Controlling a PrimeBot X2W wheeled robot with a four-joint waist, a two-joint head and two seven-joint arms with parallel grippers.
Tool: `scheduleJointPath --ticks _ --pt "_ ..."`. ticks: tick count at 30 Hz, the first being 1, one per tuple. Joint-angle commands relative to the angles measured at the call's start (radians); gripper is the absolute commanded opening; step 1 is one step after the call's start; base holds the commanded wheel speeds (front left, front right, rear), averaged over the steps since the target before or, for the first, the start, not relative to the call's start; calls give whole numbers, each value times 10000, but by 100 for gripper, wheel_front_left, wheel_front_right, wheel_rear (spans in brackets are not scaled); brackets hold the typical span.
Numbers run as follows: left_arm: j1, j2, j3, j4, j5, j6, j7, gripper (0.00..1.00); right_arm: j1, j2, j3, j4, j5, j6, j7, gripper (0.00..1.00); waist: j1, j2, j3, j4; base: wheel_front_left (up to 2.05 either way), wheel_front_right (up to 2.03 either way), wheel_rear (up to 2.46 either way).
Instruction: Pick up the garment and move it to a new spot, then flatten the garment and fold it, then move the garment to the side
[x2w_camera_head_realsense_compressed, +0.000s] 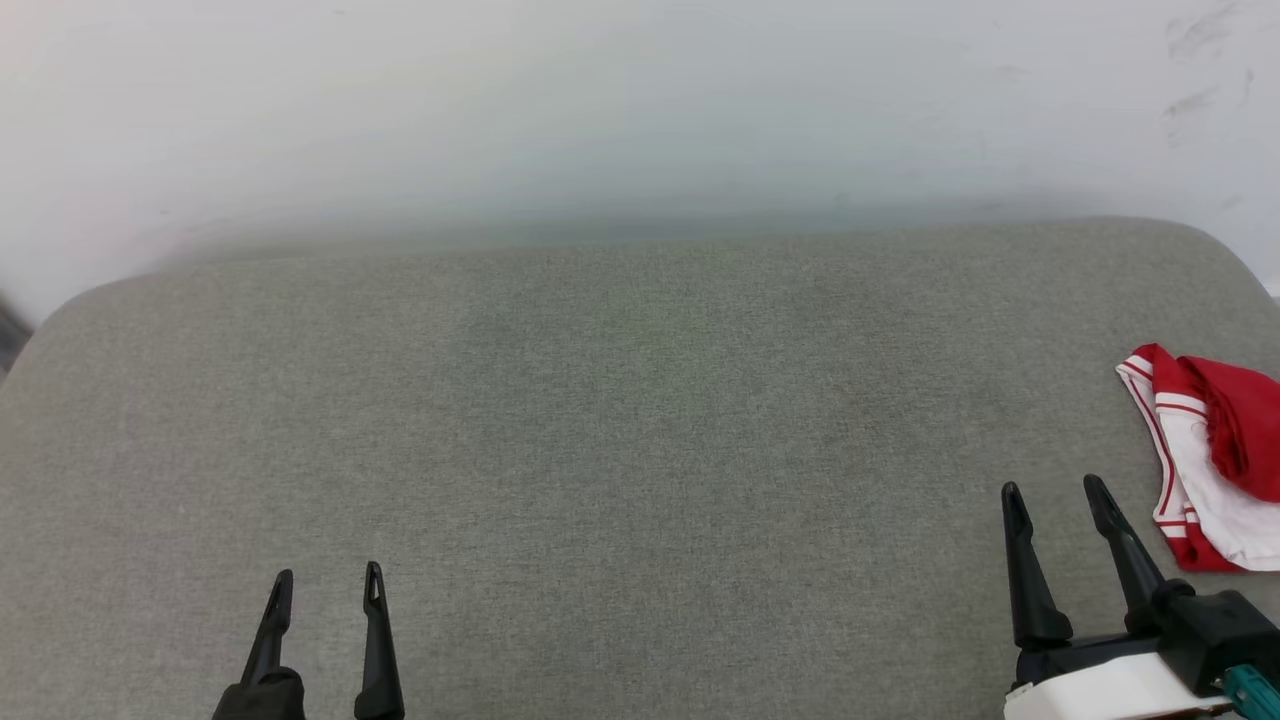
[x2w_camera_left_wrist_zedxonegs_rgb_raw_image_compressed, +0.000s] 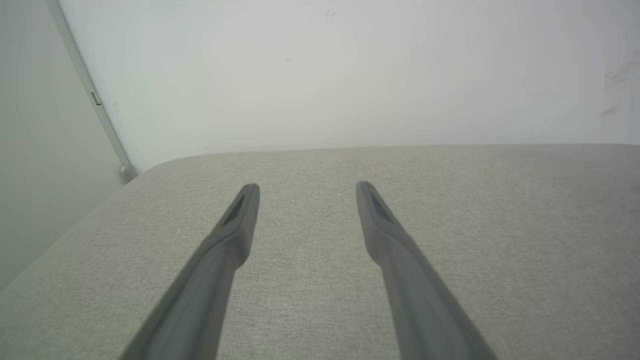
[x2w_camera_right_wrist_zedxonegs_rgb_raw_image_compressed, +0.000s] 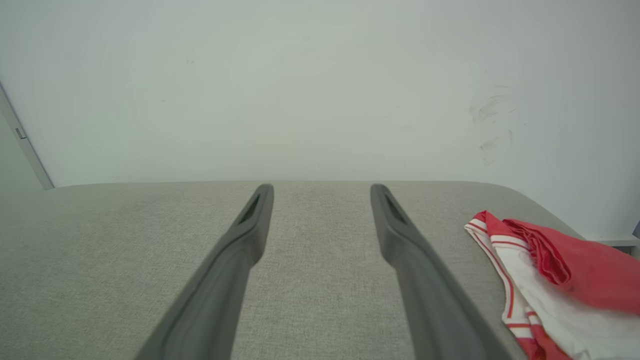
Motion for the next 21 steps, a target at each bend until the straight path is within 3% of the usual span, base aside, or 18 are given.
scheduleJointPath --ticks 1,7,8,12,21 --pt "132 -16 15 24 -24 -54 -22 100 141 62 28 -74 81 -7 -15 100 1 0 -16 19 0 0 0" --pt "150 -27 33 127 -126 -186 -22 100 268 86 81 -112 61 -7 -15 100 1 0 -45 96 0 0 0" --pt "64 -8 23 134 -106 -192 1 0 197 40 72 -71 8 0 0 0 1 0 -45 98 0 0 0" --pt "90 -17 -14 462 -204 -199 24 0 269 42 96 251 90 0 27 0 1 0 -46 102 0 0 0" --pt "-279 103 -17 699 -2253 -397 362 0 29 -54 93 436 2077 0 390 0 1 0 -42 108 0 0 0"
